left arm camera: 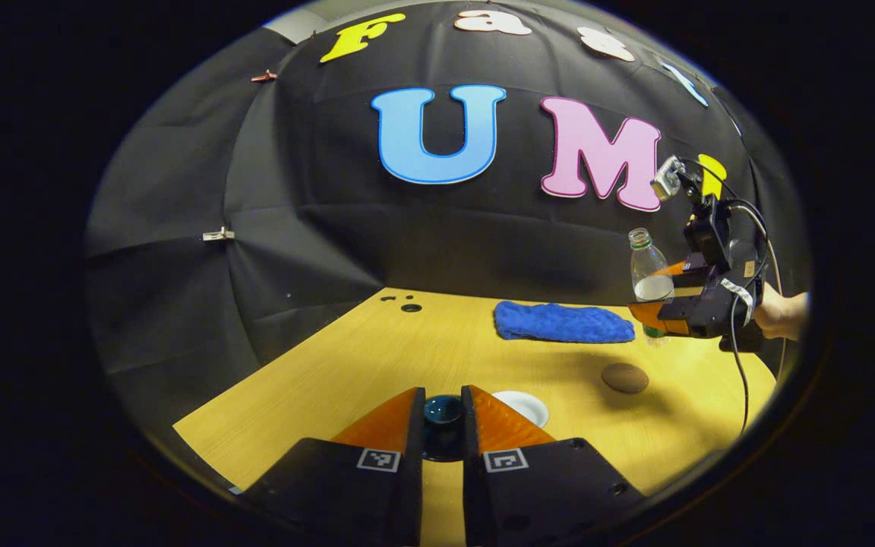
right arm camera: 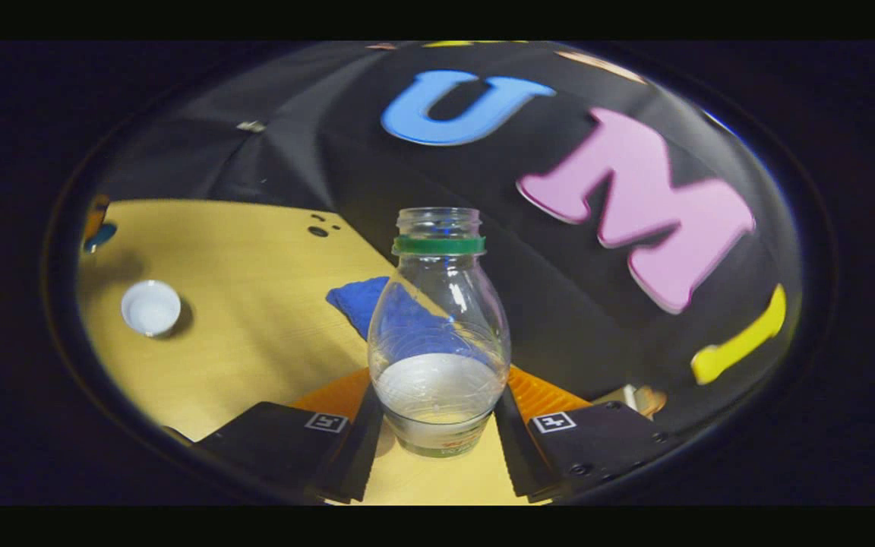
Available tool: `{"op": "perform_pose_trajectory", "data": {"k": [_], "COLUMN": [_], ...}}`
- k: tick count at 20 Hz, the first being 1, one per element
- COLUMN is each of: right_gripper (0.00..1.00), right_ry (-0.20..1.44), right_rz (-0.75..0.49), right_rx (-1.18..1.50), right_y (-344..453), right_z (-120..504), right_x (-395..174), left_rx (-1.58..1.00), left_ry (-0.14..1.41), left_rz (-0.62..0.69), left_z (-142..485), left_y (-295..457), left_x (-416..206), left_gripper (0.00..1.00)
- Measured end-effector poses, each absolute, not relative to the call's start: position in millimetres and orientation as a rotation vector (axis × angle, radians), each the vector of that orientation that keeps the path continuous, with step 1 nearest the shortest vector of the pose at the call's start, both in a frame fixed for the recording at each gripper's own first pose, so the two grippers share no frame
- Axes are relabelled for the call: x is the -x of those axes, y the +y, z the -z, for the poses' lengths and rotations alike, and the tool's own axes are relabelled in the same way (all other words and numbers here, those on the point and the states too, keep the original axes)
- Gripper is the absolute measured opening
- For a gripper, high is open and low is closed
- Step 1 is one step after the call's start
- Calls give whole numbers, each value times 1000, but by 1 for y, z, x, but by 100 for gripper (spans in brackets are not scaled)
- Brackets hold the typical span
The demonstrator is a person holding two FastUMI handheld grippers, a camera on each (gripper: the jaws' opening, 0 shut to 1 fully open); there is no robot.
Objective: Open the teacup lid with one hand, grasp the water bottle and pour water into the teacup with the other hand; after pouring, place the water bottle on the coaster and then close the teacup lid.
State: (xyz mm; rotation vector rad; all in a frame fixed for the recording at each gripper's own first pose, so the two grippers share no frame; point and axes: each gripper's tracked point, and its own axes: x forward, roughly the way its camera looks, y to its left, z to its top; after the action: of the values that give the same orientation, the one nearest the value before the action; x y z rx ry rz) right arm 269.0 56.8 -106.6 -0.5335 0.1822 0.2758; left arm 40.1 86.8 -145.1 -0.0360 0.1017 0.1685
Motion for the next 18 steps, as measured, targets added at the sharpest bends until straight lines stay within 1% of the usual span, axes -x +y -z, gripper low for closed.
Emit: {"op": "perform_pose_trajectory", "data": {"k": [2,4,6,9,12,17,18], "right_gripper": [72,72,72,72,72,72,70], "right_ry": [217,215,216,186,157,171,176], "right_rz": [-306,-310,-296,-299,-317,-360,-364], "right_rx": [295,104,6,-50,25,73,74], "right_y": [52,51,51,57,59,75,77], "right_z": [109,114,123,137,147,166,170], "right_x": [-273,-279,-287,-289,-288,-284,-283], "left_rx": [49,72,73,69,70,67,67], "left_ry": [71,55,70,82,96,104,104], "left_rz": [-177,-172,-165,-158,-162,-168,-167], "left_z": [135,132,140,148,156,161,161], "left_y": [82,75,69,62,58,57,57], "left_x": [-44,-49,-57,-65,-69,-75,-76], "left_gripper": [25,25,25,25,25,26,26]}}
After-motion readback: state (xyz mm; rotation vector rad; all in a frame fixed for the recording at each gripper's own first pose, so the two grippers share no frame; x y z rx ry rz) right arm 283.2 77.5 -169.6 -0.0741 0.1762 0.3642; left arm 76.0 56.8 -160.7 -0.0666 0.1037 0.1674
